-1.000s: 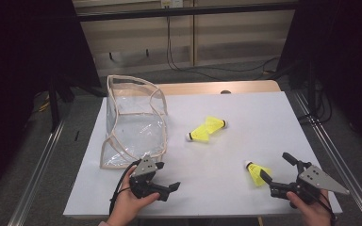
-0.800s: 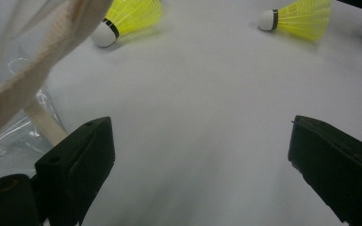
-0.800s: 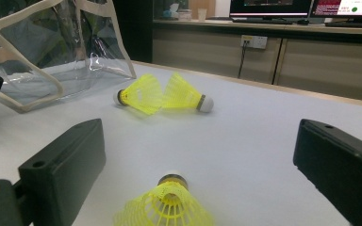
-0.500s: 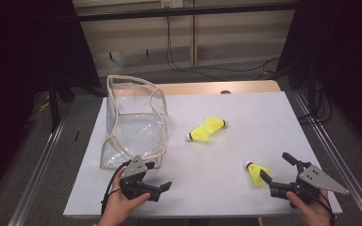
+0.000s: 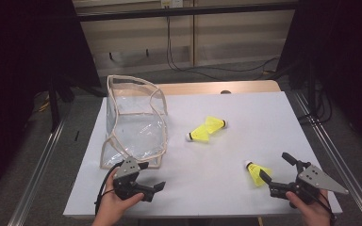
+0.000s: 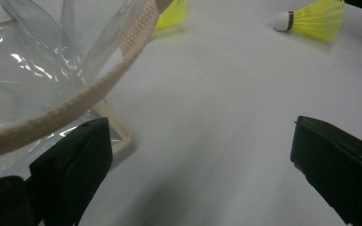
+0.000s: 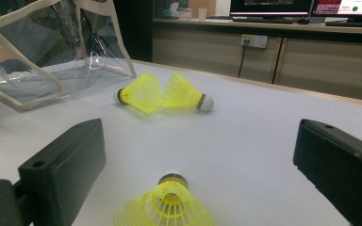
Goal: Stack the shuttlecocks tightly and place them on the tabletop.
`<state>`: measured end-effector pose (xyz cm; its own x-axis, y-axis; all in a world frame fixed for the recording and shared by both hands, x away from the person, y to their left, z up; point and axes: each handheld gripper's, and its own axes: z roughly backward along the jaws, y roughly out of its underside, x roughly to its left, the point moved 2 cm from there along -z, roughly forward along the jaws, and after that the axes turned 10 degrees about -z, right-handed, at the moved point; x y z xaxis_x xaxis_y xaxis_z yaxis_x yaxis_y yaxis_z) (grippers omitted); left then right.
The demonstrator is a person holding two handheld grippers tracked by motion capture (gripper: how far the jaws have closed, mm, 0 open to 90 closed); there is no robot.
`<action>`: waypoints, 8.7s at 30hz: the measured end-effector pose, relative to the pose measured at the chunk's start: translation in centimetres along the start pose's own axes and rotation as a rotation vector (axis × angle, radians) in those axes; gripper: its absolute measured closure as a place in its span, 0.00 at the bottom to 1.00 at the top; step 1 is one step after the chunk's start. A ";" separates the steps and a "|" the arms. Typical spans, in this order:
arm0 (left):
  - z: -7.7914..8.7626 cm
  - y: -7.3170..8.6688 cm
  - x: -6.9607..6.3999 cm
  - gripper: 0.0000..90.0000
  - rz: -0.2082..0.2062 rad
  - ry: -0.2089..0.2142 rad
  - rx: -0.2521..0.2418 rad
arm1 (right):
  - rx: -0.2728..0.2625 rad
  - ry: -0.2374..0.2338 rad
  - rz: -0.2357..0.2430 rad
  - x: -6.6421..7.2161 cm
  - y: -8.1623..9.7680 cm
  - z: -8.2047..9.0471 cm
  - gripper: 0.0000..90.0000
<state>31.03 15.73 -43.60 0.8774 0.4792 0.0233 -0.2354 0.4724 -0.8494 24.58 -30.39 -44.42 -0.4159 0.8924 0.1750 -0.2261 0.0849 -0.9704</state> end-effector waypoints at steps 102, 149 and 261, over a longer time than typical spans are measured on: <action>2.8 3.0 4.2 0.06 0.031 -0.072 0.020 | 0.092 0.003 0.050 -0.4 -3.2 -2.1 0.04; 2.7 2.8 3.9 0.06 0.015 -0.070 0.026 | 0.245 -0.004 0.057 -1.0 -8.4 -11.3 0.04; 2.7 2.8 3.7 0.06 0.005 -0.062 0.019 | 0.620 0.025 -0.009 0.6 -4.9 -24.5 0.62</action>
<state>32.48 20.84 -44.43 0.8485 0.5266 0.0520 -0.2484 0.4832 -0.8395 47.03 -19.42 -43.63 -0.3928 0.9036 0.1713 -0.7020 -0.1743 -0.6905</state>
